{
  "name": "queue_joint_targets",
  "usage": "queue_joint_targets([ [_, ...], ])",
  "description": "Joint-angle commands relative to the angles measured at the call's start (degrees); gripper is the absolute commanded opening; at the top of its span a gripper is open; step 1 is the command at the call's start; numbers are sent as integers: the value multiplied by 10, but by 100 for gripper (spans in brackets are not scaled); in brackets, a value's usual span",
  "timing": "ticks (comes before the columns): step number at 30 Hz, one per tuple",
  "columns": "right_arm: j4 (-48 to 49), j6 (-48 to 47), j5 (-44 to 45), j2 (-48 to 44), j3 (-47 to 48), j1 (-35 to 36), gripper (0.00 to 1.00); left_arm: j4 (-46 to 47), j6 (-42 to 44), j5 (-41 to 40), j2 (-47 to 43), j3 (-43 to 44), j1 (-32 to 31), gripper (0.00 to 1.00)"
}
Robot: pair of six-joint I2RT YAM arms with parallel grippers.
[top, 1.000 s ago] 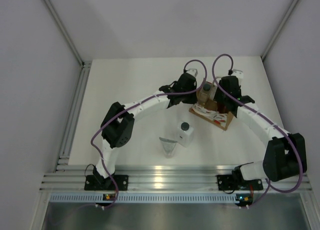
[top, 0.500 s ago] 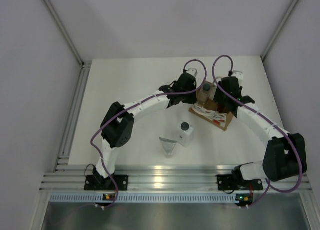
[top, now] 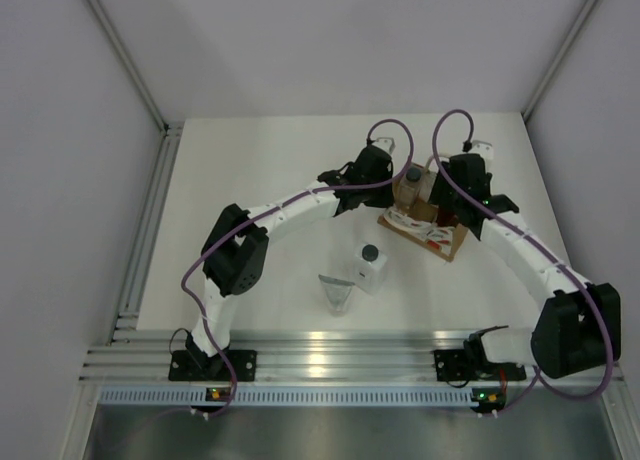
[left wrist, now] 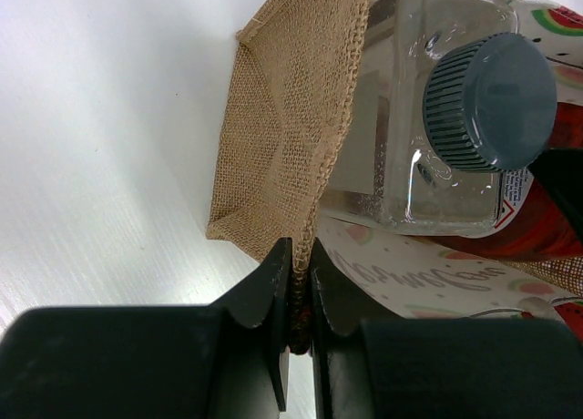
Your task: Take the personal care products out of the canvas bag
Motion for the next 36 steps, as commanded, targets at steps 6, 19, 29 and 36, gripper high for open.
queue_joint_targets([
  [6,-12,-2,8,-20,18,-13,65,6,1,5,-29,-1,2,0],
  [19,-28,20,20,3,-7,0,64,7,0,4,-28,-1,2,0],
  [29,-28,33,36,24,-7,5,62,7,0,0,-29,-4,2,0],
  [36,-28,39,42,49,-6,11,62,7,-1,1,-28,-4,2,0],
])
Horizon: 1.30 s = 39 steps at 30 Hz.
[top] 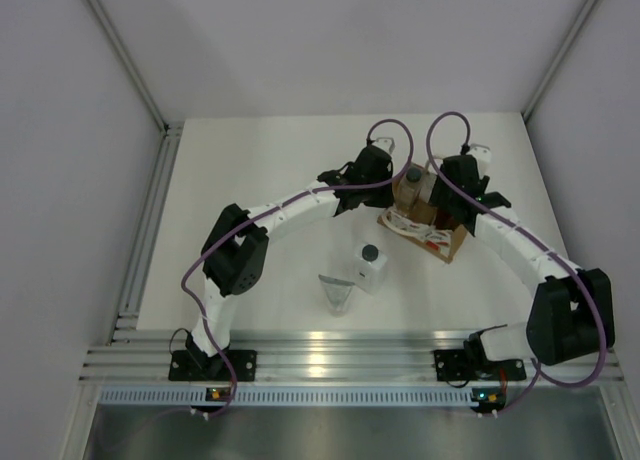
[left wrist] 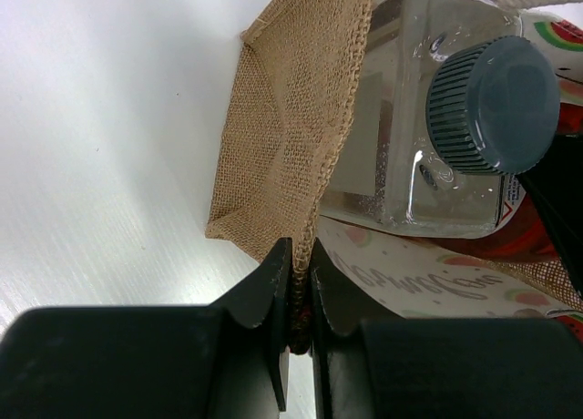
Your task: Take the personal care products out of the canvas bag
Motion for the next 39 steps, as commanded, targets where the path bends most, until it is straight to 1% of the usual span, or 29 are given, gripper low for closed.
queue_joint_targets([
  [1,-25,21,11,19,-7,7,62,7,-1,1,-28,-4,2,0],
  [4,-23,23,11,23,-10,9,62,7,-1,1,-28,-3,2,0],
  [7,-19,26,15,22,-11,9,60,7,-1,1,-27,-3,2,0],
  [9,-19,27,15,21,-11,9,56,7,0,0,-28,-3,2,0],
  [10,-15,27,15,21,-11,10,48,7,0,0,-27,-3,2,0],
  [12,-10,28,15,18,-16,10,39,7,0,0,-27,-3,2,0],
  [13,-5,28,17,19,-17,10,30,7,-1,0,-28,-3,2,0],
  [15,0,27,17,17,-21,10,23,7,0,0,-27,-3,2,0],
  [16,1,27,18,18,-22,10,17,7,0,0,-28,-2,2,0],
  [18,6,26,18,15,-22,10,10,7,1,0,-28,-2,2,0],
  [19,6,25,19,13,-21,9,0,7,1,0,-28,-2,2,0],
  [22,16,20,7,-4,-17,9,0,7,1,0,-28,-3,2,0],
  [27,77,4,-30,-78,-36,9,0,7,1,-4,-29,-4,2,0],
  [32,109,-9,-30,-151,-54,9,0,7,1,-5,-29,-5,2,0],
  [35,111,-19,-31,-171,-52,9,0,7,-1,-5,-29,-6,2,0],
  [39,109,-33,-39,-176,-45,9,0,7,-2,-2,-29,-5,2,0],
])
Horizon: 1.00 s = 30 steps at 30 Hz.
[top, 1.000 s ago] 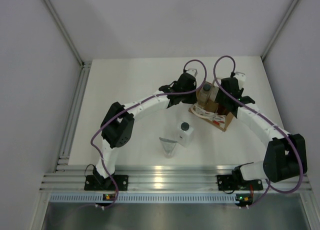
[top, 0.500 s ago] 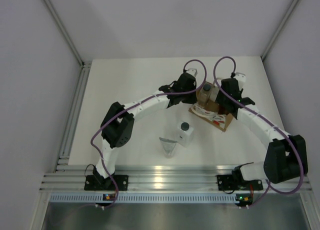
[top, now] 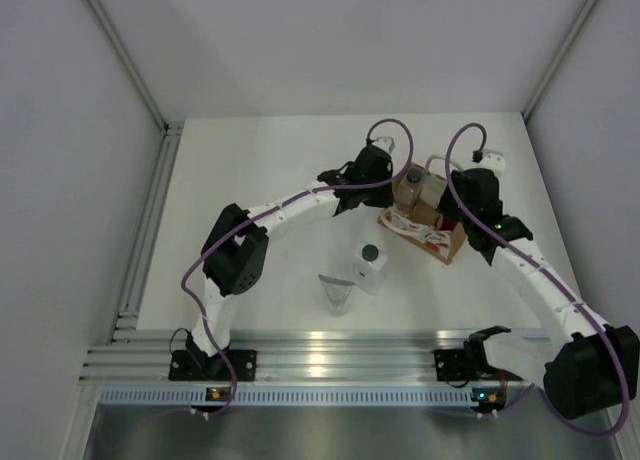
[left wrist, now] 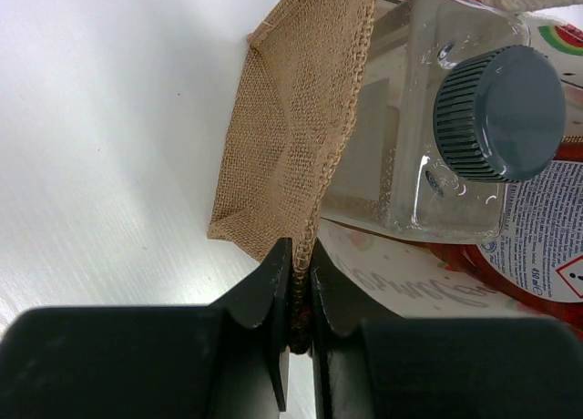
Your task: Take the personal care products out of the canvas bag
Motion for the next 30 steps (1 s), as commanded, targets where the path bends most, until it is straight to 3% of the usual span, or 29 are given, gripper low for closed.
queue_joint_targets([
  [1,77,-23,-5,-26,32,3,0,7,-2,-4,-30,-4,2,0],
  [18,-6,-67,-59,-97,142,3,0,8,-6,-5,-27,-3,2,0],
  [30,-70,-74,-258,-144,210,2,0,7,-6,-6,-30,-4,2,0],
])
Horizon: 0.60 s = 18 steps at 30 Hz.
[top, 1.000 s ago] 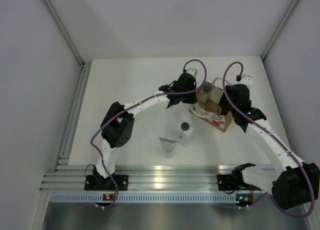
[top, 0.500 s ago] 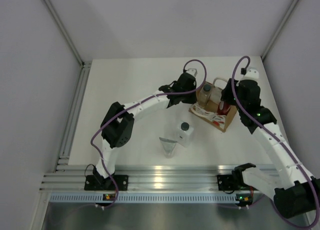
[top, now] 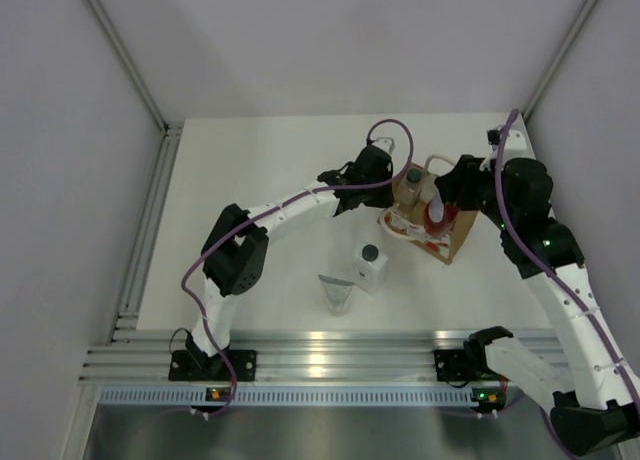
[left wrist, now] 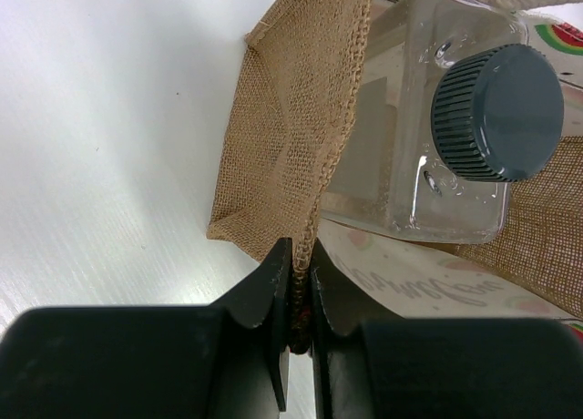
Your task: Take the personal care products out of the canvas bag
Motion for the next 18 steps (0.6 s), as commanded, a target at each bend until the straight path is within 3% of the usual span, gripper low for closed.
queue_joint_targets([
  [1,36,-8,-72,-41,65,2,0,7,-7,-6,-30,-4,2,0],
  [14,22,-32,-229,-87,30,3,0,8,-9,-6,-37,-6,2,0],
  [18,-13,-32,-196,-92,-3,3,0,7,-8,-10,-40,-6,2,0],
])
